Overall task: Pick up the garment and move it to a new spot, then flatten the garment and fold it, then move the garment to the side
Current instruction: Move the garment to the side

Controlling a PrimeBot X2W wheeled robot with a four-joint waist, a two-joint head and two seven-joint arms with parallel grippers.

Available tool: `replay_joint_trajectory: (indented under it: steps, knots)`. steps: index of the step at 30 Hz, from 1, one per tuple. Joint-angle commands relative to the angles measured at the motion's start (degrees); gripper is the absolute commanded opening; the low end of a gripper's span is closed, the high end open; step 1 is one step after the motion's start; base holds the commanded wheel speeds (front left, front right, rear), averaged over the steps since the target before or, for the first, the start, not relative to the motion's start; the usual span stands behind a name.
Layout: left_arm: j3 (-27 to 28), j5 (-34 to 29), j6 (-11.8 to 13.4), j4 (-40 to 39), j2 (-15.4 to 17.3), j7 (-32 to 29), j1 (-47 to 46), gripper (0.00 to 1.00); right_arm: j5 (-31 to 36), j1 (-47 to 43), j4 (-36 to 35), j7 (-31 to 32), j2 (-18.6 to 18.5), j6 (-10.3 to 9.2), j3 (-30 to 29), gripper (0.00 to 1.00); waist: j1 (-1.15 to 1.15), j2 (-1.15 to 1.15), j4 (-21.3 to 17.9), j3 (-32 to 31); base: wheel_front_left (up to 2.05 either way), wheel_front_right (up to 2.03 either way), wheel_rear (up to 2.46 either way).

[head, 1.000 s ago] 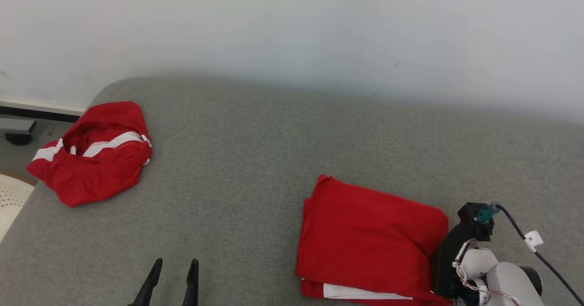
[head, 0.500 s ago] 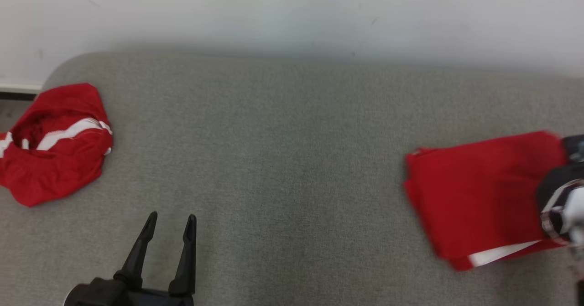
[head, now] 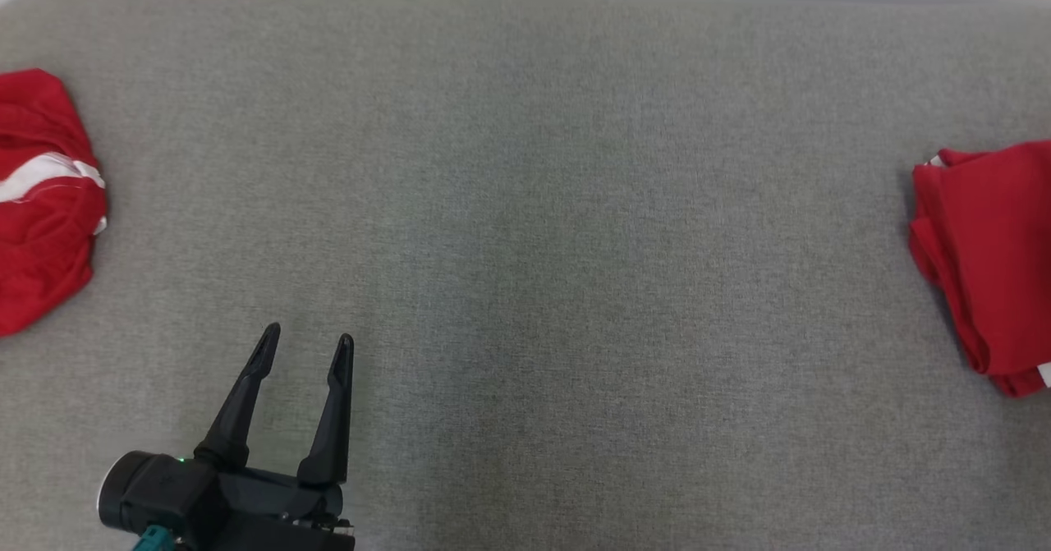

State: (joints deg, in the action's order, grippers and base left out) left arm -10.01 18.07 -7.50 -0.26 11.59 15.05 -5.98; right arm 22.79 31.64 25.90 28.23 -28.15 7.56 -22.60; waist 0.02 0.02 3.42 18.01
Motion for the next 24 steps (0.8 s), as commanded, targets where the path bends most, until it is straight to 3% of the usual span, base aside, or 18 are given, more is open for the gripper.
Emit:
replay_joint_trajectory:
  steps: [1, 21, 22, 23, 24]
  knots:
    - [-0.10, 0.42, 0.07, 0.05, 0.38, 0.19, -0.61, 1.00, 0.89, 0.34, -0.47, -0.09, -0.41, -0.15, -1.03, 0.00, -0.02, -0.02, -1.32, 2.55, 0.00, 0.00, 0.00]
    - [-1.46, 0.40, 0.07, 0.54, 0.26, 0.19, -2.65, 1.00, 4.91, 0.18, -1.32, -9.50, 1.00, -0.15, -7.79, 0.00, -0.02, -0.02, -3.86, 4.13, 0.00, 0.00, 0.00]
    - [-1.56, 0.42, 0.07, 0.63, 0.25, 0.19, -2.67, 1.00, 4.87, 0.20, -1.14, -10.52, 1.38, -0.15, -7.65, 0.17, -0.02, -0.02, -3.88, 4.05, 0.00, 0.00, 0.00]
    - [-1.65, 0.45, 0.07, 0.74, 0.24, 0.19, -2.57, 1.00, 5.02, 0.07, -0.92, -11.39, 1.73, -0.15, -7.38, 0.84, -0.02, -0.02, -3.90, 3.91, 0.00, 0.00, 0.00]
    - [-1.80, 0.47, 0.07, 0.99, 0.19, 0.19, -2.50, 1.00, 5.49, -0.13, -0.39, -11.35, 1.97, -0.15, -7.52, 1.00, -0.02, -0.02, -3.88, 3.62, 0.00, 0.00, 0.00]
